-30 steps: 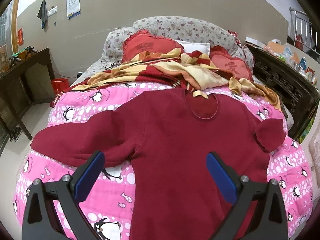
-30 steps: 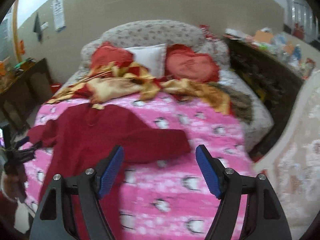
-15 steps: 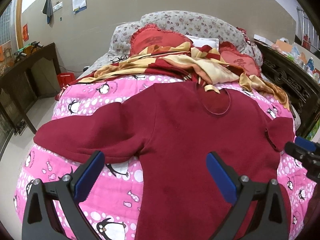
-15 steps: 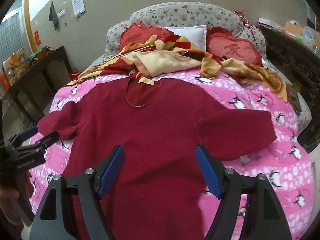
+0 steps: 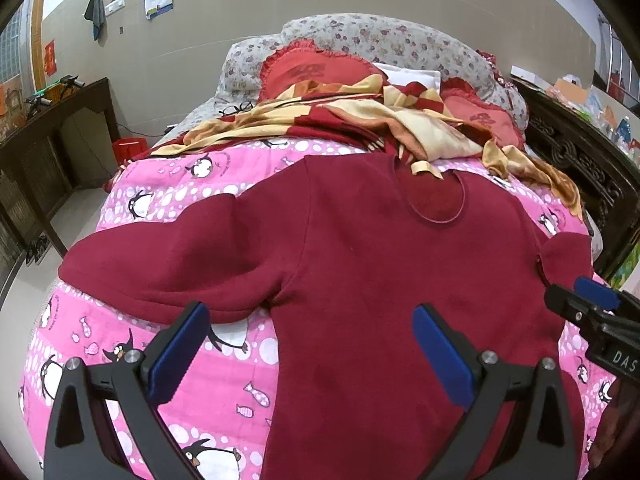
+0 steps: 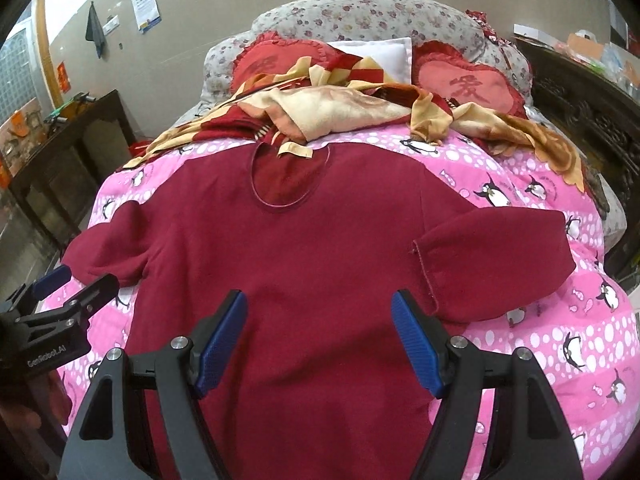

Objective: Fold small clothes

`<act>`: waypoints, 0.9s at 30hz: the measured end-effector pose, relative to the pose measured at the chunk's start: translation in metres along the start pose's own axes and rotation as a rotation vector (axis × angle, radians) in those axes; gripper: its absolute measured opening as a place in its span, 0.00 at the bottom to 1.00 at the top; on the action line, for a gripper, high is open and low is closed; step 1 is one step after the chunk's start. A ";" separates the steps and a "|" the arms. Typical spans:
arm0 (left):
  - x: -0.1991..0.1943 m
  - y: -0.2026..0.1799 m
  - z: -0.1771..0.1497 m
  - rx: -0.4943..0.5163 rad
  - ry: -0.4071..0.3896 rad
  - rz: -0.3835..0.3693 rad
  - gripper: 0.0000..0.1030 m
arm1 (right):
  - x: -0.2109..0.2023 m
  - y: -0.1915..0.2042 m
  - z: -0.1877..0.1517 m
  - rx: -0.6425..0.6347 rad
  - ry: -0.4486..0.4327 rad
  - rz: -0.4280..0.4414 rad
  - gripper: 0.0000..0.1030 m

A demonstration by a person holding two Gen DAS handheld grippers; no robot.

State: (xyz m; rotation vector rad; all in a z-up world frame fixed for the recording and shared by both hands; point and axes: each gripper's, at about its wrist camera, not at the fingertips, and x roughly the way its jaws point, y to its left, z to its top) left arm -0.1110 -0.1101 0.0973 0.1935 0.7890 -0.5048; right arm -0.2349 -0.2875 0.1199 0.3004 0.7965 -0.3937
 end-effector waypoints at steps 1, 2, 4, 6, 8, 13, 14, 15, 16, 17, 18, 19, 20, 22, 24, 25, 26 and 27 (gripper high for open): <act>0.001 0.000 0.000 0.000 0.002 0.000 1.00 | 0.000 0.000 0.000 0.000 0.001 0.000 0.88; 0.002 -0.001 -0.001 0.000 0.003 0.001 1.00 | 0.000 0.000 0.000 -0.001 0.000 -0.003 0.88; 0.004 -0.001 -0.001 -0.003 0.006 0.000 1.00 | 0.002 0.001 0.000 0.001 -0.006 -0.013 0.88; 0.006 -0.002 -0.001 -0.006 0.010 -0.002 1.00 | 0.004 -0.002 -0.001 0.014 -0.006 -0.009 0.88; 0.008 -0.002 -0.003 -0.006 0.014 -0.001 1.00 | 0.007 -0.002 -0.001 0.033 0.002 0.009 0.88; 0.013 -0.004 -0.004 0.004 0.019 0.008 1.00 | 0.015 0.000 -0.003 0.029 0.011 -0.005 0.88; 0.014 -0.004 -0.004 0.004 0.020 0.008 1.00 | 0.016 0.002 -0.003 0.025 0.014 -0.009 0.88; 0.014 -0.004 -0.004 0.003 0.020 0.007 1.00 | 0.017 0.002 -0.004 0.023 0.016 -0.011 0.88; 0.015 -0.004 -0.005 0.000 0.020 0.005 1.00 | 0.019 0.004 -0.004 0.018 0.019 -0.017 0.88; 0.015 -0.003 -0.004 -0.003 0.019 0.002 1.00 | 0.020 0.004 -0.004 0.013 0.022 -0.022 0.88; 0.016 -0.003 -0.005 -0.003 0.018 0.003 1.00 | 0.021 0.005 -0.004 0.007 0.023 -0.029 0.88; 0.016 -0.003 -0.004 -0.003 0.015 0.007 1.00 | 0.023 0.007 -0.005 0.001 0.026 -0.034 0.88; 0.016 -0.003 -0.004 -0.002 0.014 0.010 1.00 | 0.023 0.007 -0.005 -0.001 0.029 -0.034 0.88; 0.017 -0.002 -0.004 -0.003 0.015 0.012 1.00 | 0.026 0.008 -0.005 -0.005 0.035 -0.036 0.88; 0.019 -0.001 -0.003 -0.009 0.019 0.012 1.00 | 0.029 0.009 -0.005 -0.009 0.044 -0.042 0.88; 0.020 0.000 -0.003 -0.012 0.020 0.011 1.00 | 0.030 0.010 -0.006 -0.010 0.047 -0.044 0.88; 0.020 0.000 -0.003 -0.014 0.020 0.011 1.00 | 0.031 0.011 -0.006 -0.011 0.049 -0.045 0.88; 0.021 0.000 -0.003 -0.014 0.022 0.012 1.00 | 0.032 0.011 -0.006 -0.010 0.050 -0.048 0.88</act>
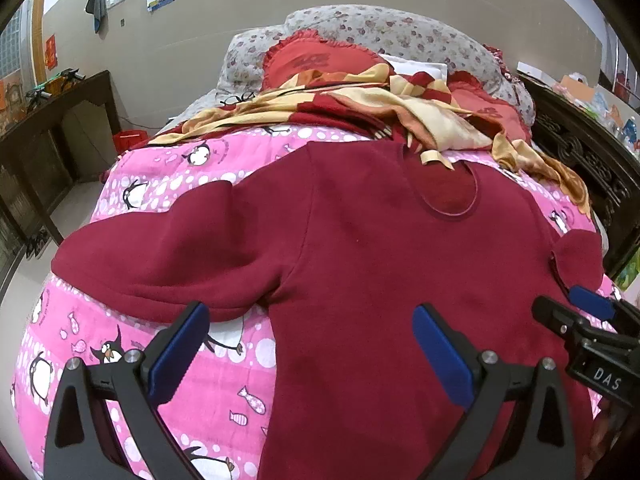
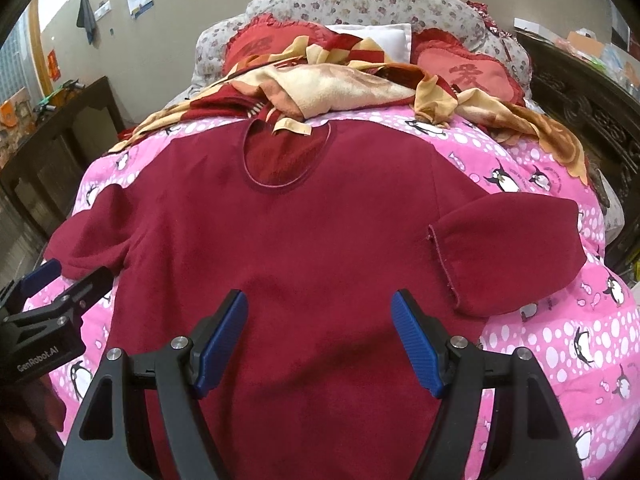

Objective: Fold small clothes

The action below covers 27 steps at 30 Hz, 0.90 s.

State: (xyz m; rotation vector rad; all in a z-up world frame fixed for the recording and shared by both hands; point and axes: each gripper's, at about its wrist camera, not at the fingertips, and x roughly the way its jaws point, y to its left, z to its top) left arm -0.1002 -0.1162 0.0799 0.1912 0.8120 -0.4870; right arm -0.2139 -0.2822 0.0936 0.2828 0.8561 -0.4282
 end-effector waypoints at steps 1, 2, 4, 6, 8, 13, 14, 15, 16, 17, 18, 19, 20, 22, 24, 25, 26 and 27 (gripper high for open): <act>0.001 0.000 0.000 0.001 0.002 0.001 1.00 | 0.000 0.000 0.000 0.000 0.001 -0.002 0.88; 0.001 0.000 0.000 0.002 0.002 0.002 1.00 | 0.001 0.000 0.000 0.000 0.001 -0.004 0.88; 0.002 0.000 0.000 0.003 0.002 0.002 1.00 | 0.002 0.001 0.000 -0.001 -0.001 -0.012 0.88; 0.002 0.000 -0.001 0.000 0.003 0.001 1.00 | 0.004 0.002 0.001 -0.004 0.000 -0.019 0.88; 0.004 0.000 -0.001 -0.005 0.007 -0.001 1.00 | 0.005 0.002 0.002 -0.006 -0.002 -0.025 0.88; 0.009 -0.001 0.000 -0.001 0.011 0.002 1.00 | 0.008 0.002 0.002 0.003 0.002 -0.030 0.88; 0.009 -0.001 0.000 0.000 0.012 0.003 1.00 | 0.009 0.002 0.003 0.003 0.004 -0.033 0.88; 0.010 -0.001 0.000 0.000 0.014 0.003 1.00 | 0.011 0.002 0.003 0.004 0.008 -0.036 0.88; 0.011 0.000 0.000 -0.001 0.016 0.002 1.00 | 0.012 0.002 0.002 0.005 0.012 -0.035 0.88; 0.012 0.000 0.000 -0.002 0.017 0.002 1.00 | 0.014 0.002 0.002 0.007 0.016 -0.034 0.88; 0.012 0.000 0.001 -0.003 0.017 0.001 1.00 | 0.015 0.001 0.002 0.010 0.018 -0.032 0.88; 0.012 0.000 0.001 -0.002 0.017 0.002 1.00 | 0.016 0.001 0.002 0.012 0.020 -0.031 0.88; 0.012 0.000 0.001 -0.002 0.018 0.003 1.00 | 0.017 0.001 0.002 0.014 0.022 -0.029 0.88; 0.014 0.001 0.001 -0.004 0.021 0.004 1.00 | 0.018 0.002 0.002 0.016 0.025 -0.027 0.88; 0.015 0.002 0.002 -0.005 0.021 0.004 1.00 | 0.019 0.003 0.003 0.014 0.025 -0.025 0.88; 0.015 0.002 0.002 -0.003 0.022 0.003 1.00 | 0.019 0.003 0.003 0.013 0.023 -0.026 0.88; 0.015 0.002 0.002 -0.003 0.022 0.003 1.00 | 0.019 0.004 0.004 0.012 0.020 -0.026 0.88; 0.014 0.002 0.002 -0.003 0.021 0.003 1.00 | 0.019 0.004 0.004 0.012 0.019 -0.026 0.88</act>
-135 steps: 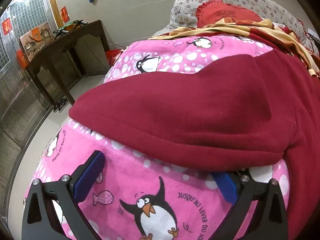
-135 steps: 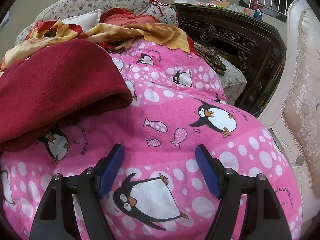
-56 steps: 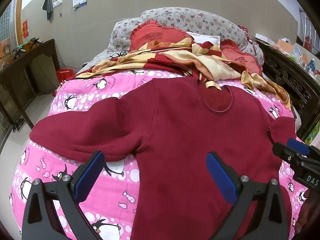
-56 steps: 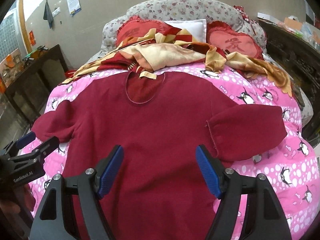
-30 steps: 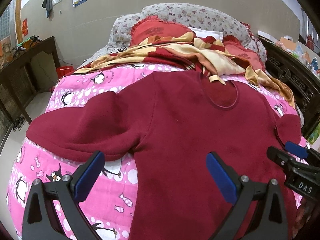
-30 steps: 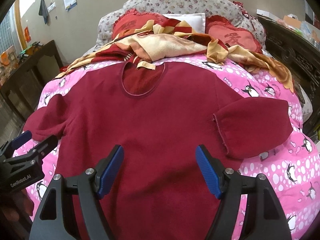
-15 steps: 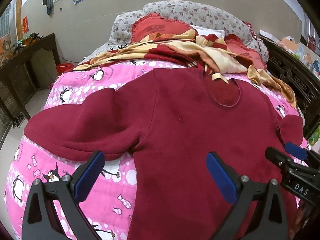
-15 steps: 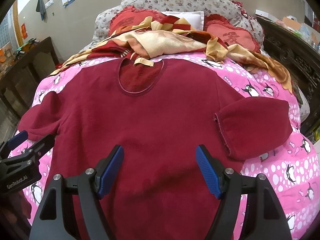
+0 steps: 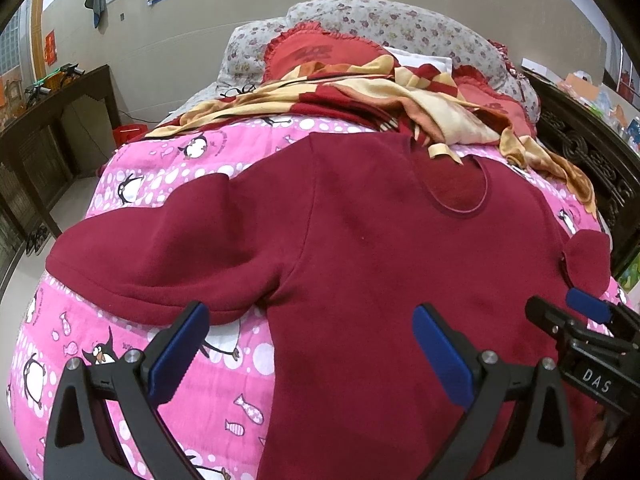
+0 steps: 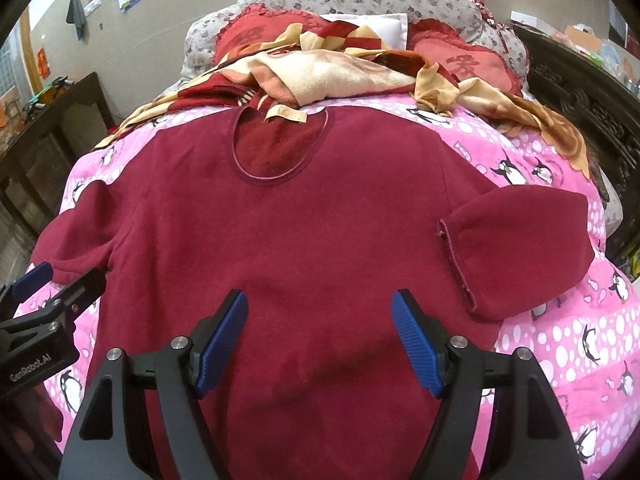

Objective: Fold small clothes

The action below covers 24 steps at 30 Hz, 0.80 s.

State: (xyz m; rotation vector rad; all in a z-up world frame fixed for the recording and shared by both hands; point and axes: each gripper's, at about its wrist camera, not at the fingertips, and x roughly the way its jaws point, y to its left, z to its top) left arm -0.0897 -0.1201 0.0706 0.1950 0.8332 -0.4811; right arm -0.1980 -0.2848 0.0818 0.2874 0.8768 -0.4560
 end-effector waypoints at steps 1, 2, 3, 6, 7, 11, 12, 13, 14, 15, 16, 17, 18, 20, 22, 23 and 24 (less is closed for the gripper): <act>0.000 0.000 0.000 0.000 -0.001 0.001 1.00 | 0.001 0.001 0.000 0.000 0.001 0.001 0.88; 0.000 0.000 0.000 0.001 -0.002 0.003 1.00 | 0.001 0.002 0.001 0.000 0.002 0.002 0.88; 0.001 0.001 0.001 0.001 -0.004 0.006 1.00 | 0.002 0.002 0.001 -0.001 0.004 0.002 0.88; 0.004 0.004 0.003 -0.004 -0.007 0.012 1.00 | 0.003 0.005 0.002 -0.002 0.006 0.004 0.88; 0.004 0.004 0.003 -0.006 -0.006 0.011 1.00 | 0.004 0.005 0.002 -0.002 0.007 0.007 0.88; 0.007 0.006 0.004 -0.010 0.000 0.012 1.00 | 0.006 0.009 0.002 -0.004 0.009 0.009 0.88; 0.007 0.006 0.003 -0.009 0.000 0.013 1.00 | 0.006 0.009 0.002 -0.004 0.009 0.010 0.88; 0.007 0.006 0.003 -0.009 0.001 0.013 1.00 | 0.007 0.010 0.002 -0.004 0.010 0.011 0.88; 0.007 0.006 0.003 -0.009 0.001 0.013 1.00 | 0.008 0.011 0.002 -0.003 0.011 0.012 0.88; 0.007 0.006 0.003 -0.009 0.000 0.012 1.00 | 0.008 0.011 0.003 -0.003 0.012 0.012 0.88; 0.007 0.006 0.003 -0.010 0.000 0.014 1.00 | 0.008 0.011 0.002 -0.004 0.012 0.011 0.88; 0.007 0.006 0.003 -0.010 0.002 0.013 1.00 | 0.009 0.012 0.002 -0.004 0.013 0.011 0.88; 0.008 0.006 0.002 -0.011 0.003 0.012 1.00 | 0.009 0.012 0.002 -0.005 0.016 0.010 0.88; 0.009 0.010 0.002 -0.019 0.005 0.013 1.00 | 0.011 0.013 0.002 -0.004 0.021 0.011 0.88; 0.010 0.013 0.002 -0.025 0.006 0.016 1.00 | 0.013 0.013 0.002 -0.002 0.025 0.012 0.88; 0.010 0.016 0.002 -0.030 0.007 0.018 1.00 | 0.014 0.013 0.002 0.001 0.027 0.014 0.88; 0.011 0.018 0.002 -0.036 0.007 0.020 1.00 | 0.014 0.014 0.002 0.003 0.029 0.017 0.88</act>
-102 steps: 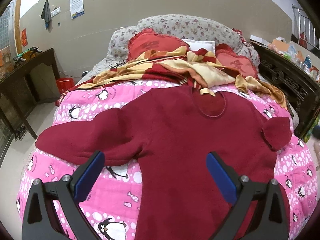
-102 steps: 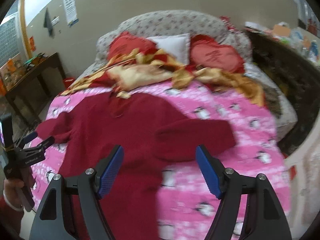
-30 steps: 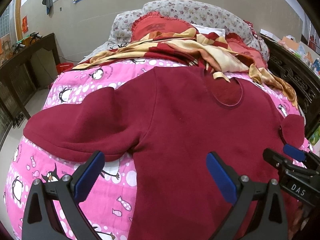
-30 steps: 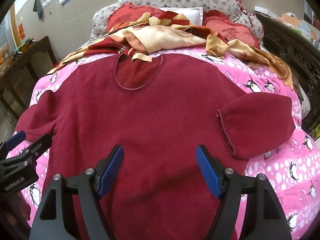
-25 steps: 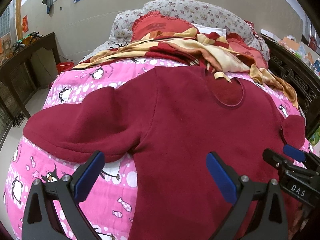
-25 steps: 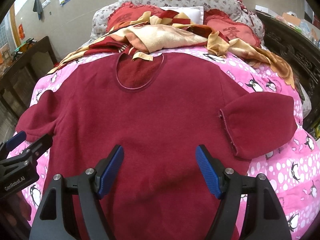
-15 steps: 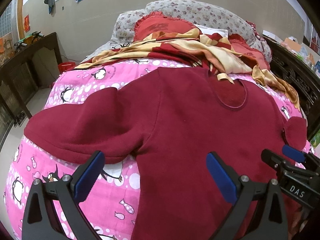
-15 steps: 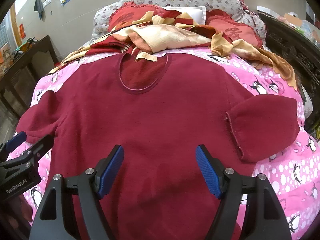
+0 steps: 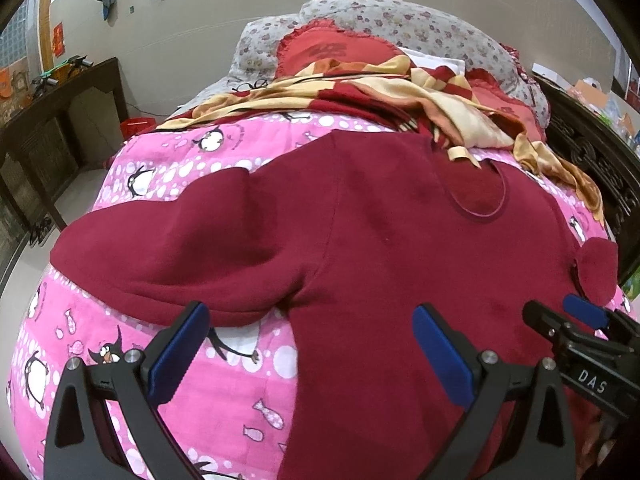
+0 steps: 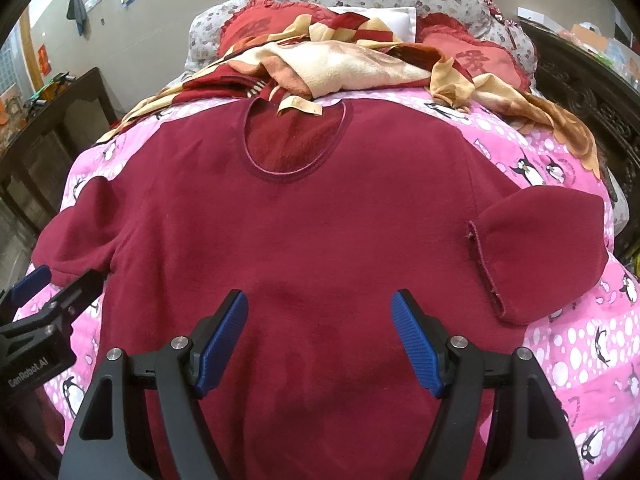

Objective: Fold small clothes

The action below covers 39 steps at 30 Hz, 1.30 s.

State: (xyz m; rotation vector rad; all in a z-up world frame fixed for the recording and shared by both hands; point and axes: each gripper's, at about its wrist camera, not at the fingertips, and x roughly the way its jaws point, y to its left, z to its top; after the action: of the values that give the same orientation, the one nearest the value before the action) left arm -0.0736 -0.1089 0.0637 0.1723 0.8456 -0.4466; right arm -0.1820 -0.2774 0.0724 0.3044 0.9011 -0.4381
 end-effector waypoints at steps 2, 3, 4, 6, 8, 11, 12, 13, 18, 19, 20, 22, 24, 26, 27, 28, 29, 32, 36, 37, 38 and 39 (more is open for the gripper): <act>0.000 0.003 0.000 -0.009 0.001 0.001 1.00 | 0.001 0.001 0.000 0.002 0.001 0.003 0.88; 0.000 0.004 0.000 -0.012 0.001 0.000 1.00 | 0.001 0.001 0.000 0.002 0.002 0.004 0.88; 0.000 0.005 0.000 -0.013 0.003 -0.002 1.00 | 0.002 0.002 0.000 0.001 0.003 0.004 0.88; 0.000 0.006 0.000 -0.013 0.005 -0.003 1.00 | 0.003 0.004 0.000 -0.002 0.005 0.004 0.88; 0.001 0.009 0.000 -0.020 0.008 -0.005 1.00 | 0.003 0.005 0.001 -0.005 0.006 0.005 0.88; 0.001 0.014 -0.001 -0.032 0.011 0.000 1.00 | 0.004 0.008 0.001 -0.007 0.009 0.010 0.88; 0.001 0.017 -0.001 -0.035 0.012 0.005 1.00 | 0.005 0.009 0.002 -0.008 0.010 0.011 0.88; 0.001 0.020 -0.001 -0.039 0.013 0.008 1.00 | 0.005 0.010 0.002 -0.009 0.010 0.012 0.88; 0.001 0.038 0.000 -0.076 0.016 0.019 1.00 | 0.010 0.019 0.003 -0.019 0.017 0.023 0.88; 0.000 0.043 0.001 -0.084 0.015 0.024 1.00 | 0.011 0.022 0.004 -0.023 0.018 0.025 0.88; -0.001 0.049 0.001 -0.094 0.015 0.029 1.00 | 0.012 0.025 0.005 -0.026 0.019 0.027 0.88; -0.002 0.066 0.003 -0.119 0.014 0.039 1.00 | 0.013 0.031 0.006 -0.035 0.019 0.035 0.88; -0.003 0.083 0.005 -0.149 0.013 0.054 1.00 | 0.013 0.036 0.006 -0.046 0.018 0.040 0.88; -0.004 0.111 0.008 -0.208 0.004 0.082 1.00 | 0.014 0.040 0.006 -0.056 0.020 0.042 0.88; -0.004 0.128 0.011 -0.245 0.001 0.101 1.00 | 0.016 0.041 0.006 -0.058 0.024 0.044 0.88; -0.003 0.138 0.011 -0.265 0.001 0.112 1.00 | 0.017 0.042 0.005 -0.057 0.028 0.048 0.88; -0.001 0.155 0.013 -0.303 0.002 0.131 1.00 | 0.018 0.043 0.005 -0.054 0.033 0.053 0.88; 0.007 0.196 0.016 -0.399 0.013 0.164 1.00 | 0.020 0.045 0.004 -0.052 0.043 0.062 0.88; 0.022 0.244 0.018 -0.533 0.032 0.176 0.97 | 0.021 0.049 0.004 -0.064 0.050 0.063 0.88; 0.025 0.251 0.019 -0.553 0.039 0.179 0.94 | 0.021 0.050 0.004 -0.066 0.053 0.065 0.88; 0.032 0.262 0.019 -0.588 0.053 0.185 0.92 | 0.021 0.051 0.004 -0.068 0.054 0.066 0.88; 0.037 0.269 0.018 -0.612 0.062 0.186 0.91 | 0.021 0.052 0.004 -0.071 0.056 0.066 0.88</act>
State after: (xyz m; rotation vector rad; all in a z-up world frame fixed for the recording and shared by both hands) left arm 0.0807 0.1141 0.0401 -0.3009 0.9815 0.0040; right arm -0.1424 -0.2391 0.0611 0.2814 0.9564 -0.3369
